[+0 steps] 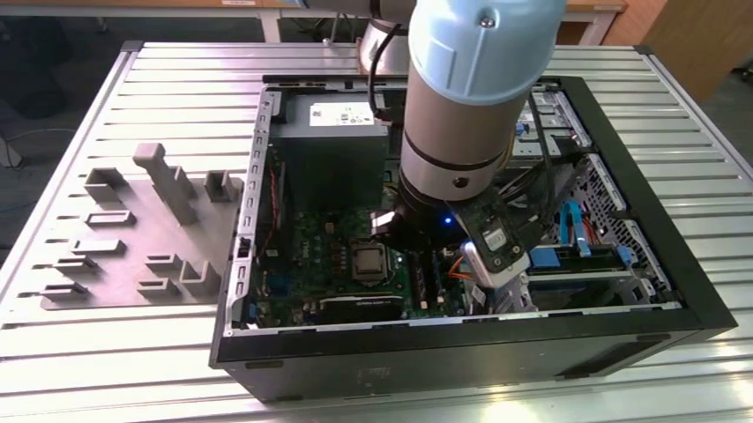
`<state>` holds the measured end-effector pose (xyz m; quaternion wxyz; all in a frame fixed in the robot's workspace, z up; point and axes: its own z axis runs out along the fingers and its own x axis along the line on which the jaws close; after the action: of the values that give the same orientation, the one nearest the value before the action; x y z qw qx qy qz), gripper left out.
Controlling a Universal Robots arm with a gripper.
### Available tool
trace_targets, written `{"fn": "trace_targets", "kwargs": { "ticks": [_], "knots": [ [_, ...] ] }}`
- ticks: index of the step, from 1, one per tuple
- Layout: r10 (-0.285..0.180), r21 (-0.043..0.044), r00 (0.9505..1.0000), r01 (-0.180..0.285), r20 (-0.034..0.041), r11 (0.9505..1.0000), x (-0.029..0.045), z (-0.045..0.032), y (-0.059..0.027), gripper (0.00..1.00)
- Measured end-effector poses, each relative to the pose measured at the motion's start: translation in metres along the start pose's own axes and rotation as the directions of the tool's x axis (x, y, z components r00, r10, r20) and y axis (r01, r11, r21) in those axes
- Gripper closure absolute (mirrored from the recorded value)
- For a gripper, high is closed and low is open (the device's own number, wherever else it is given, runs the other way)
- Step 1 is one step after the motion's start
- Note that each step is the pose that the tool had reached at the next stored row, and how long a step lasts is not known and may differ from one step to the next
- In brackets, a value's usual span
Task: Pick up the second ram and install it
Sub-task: 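Press down the second ram until it locks into place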
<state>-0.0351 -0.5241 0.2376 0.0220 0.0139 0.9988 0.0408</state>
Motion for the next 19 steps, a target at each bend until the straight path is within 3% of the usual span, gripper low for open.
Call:
{"fn": "trace_targets", "kwargs": {
  "ticks": [19],
  "knots": [
    [0.000,0.0001,1.0000,0.000,0.0000,1.0000,0.0006,0.0143,-0.0015,0.89]
  ]
}}
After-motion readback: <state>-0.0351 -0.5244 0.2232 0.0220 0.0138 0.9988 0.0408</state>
